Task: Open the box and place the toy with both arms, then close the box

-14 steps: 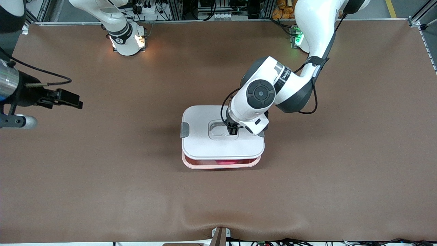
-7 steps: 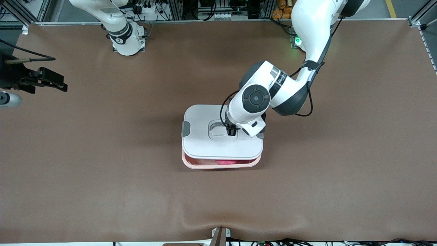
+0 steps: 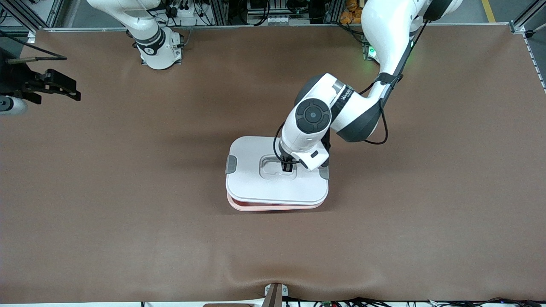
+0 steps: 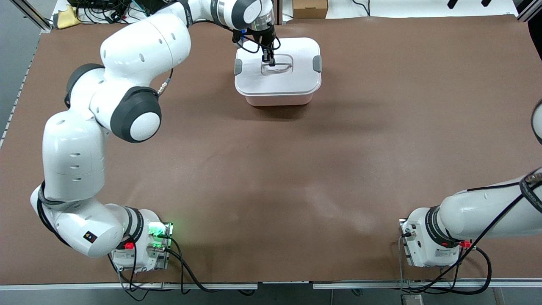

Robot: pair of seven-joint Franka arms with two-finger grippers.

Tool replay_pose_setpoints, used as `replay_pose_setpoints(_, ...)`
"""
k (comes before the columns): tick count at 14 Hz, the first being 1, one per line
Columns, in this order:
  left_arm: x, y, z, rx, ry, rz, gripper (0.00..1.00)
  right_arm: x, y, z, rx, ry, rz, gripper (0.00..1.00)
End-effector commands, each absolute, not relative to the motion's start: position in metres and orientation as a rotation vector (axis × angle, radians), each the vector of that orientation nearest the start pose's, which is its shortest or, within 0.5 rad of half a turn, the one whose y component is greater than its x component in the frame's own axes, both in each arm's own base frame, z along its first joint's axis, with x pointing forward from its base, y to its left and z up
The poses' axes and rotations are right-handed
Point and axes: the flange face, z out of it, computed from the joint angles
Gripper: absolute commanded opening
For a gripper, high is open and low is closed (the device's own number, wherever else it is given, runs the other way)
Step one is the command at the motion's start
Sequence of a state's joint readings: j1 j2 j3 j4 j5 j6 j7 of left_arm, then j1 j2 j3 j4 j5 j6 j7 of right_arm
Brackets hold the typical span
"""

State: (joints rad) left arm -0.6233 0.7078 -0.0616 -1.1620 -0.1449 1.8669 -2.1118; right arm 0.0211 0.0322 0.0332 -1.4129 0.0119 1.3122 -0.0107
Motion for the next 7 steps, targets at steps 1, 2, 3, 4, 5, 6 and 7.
replay_pose_setpoints(1,0.583,-0.479,0.374,-2.363,-2.135,0.235,0.0,0.493,0.027,0.643,-3.161,-0.127,0.134,1.0)
replay_pose_setpoints(2,0.584,-0.48,0.371,-2.364,-2.14,0.229,0.0,0.489,0.027,0.642,-3.164,-0.13,0.119,1.0)
replay_pose_setpoints(3,0.585,-0.48,0.371,-2.364,-2.142,0.224,0.0,0.488,0.028,0.642,-3.164,-0.132,0.119,1.0)
replay_pose_setpoints(4,0.585,-0.479,0.371,-2.364,-2.144,0.222,0.0,0.489,0.028,0.642,-3.164,-0.135,0.116,1.0)
replay_pose_setpoints(5,0.586,-0.479,0.371,-2.362,-2.148,0.218,0.0,0.491,0.026,0.644,-3.166,-0.154,0.102,1.0)
replay_pose_setpoints(6,0.59,-0.474,0.37,-2.351,-2.159,0.203,0.0,0.493,0.021,0.653,-3.162,-0.178,0.074,1.0)
replay_pose_setpoints(7,0.593,-0.47,0.37,-2.343,-2.168,0.19,0.0,0.497,0.013,0.658,-3.16,-0.2,0.055,1.0)
